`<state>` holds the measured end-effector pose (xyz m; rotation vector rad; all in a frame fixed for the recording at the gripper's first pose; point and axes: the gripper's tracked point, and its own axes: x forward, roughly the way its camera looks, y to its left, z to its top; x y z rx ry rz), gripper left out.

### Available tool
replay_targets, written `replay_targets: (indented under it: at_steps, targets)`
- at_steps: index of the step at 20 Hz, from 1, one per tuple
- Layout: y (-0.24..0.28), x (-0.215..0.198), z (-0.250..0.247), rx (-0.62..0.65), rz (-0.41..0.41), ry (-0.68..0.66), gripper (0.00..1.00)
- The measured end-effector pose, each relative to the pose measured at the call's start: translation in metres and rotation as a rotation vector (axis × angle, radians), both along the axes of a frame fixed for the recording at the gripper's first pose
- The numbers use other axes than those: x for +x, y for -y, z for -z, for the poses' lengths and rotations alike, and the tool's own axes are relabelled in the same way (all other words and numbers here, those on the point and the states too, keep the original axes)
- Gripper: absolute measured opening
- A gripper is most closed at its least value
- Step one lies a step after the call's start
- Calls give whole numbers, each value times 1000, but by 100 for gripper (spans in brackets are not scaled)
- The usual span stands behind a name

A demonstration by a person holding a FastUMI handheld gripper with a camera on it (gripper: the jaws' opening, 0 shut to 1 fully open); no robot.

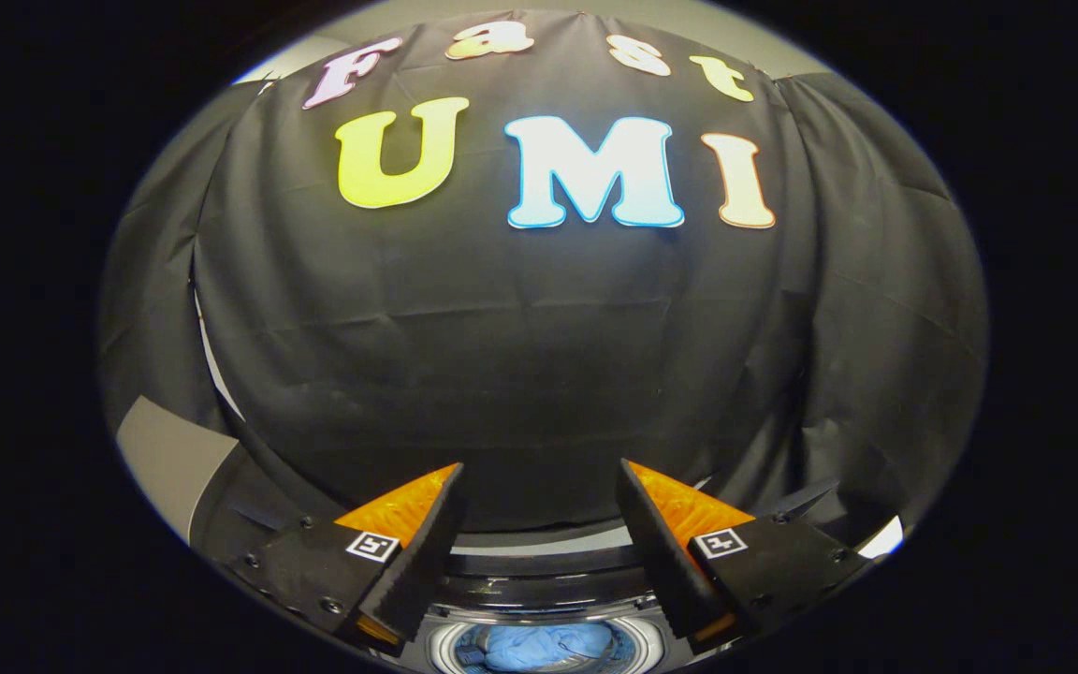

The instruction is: Put the clothes into the washing machine and then close the washing machine lid.

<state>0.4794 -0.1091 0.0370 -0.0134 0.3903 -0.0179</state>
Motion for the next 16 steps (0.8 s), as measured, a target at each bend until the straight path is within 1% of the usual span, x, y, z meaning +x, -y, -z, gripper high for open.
replay_targets:
  at_steps: [8, 11, 16]
  targets:
    - [-1, -23, -2, 0, -13, 43, 99]
    - [-1, -45, 3, -4, -18, 66, 99]
    - [-1, -53, 2, -3, -19, 113, 98]
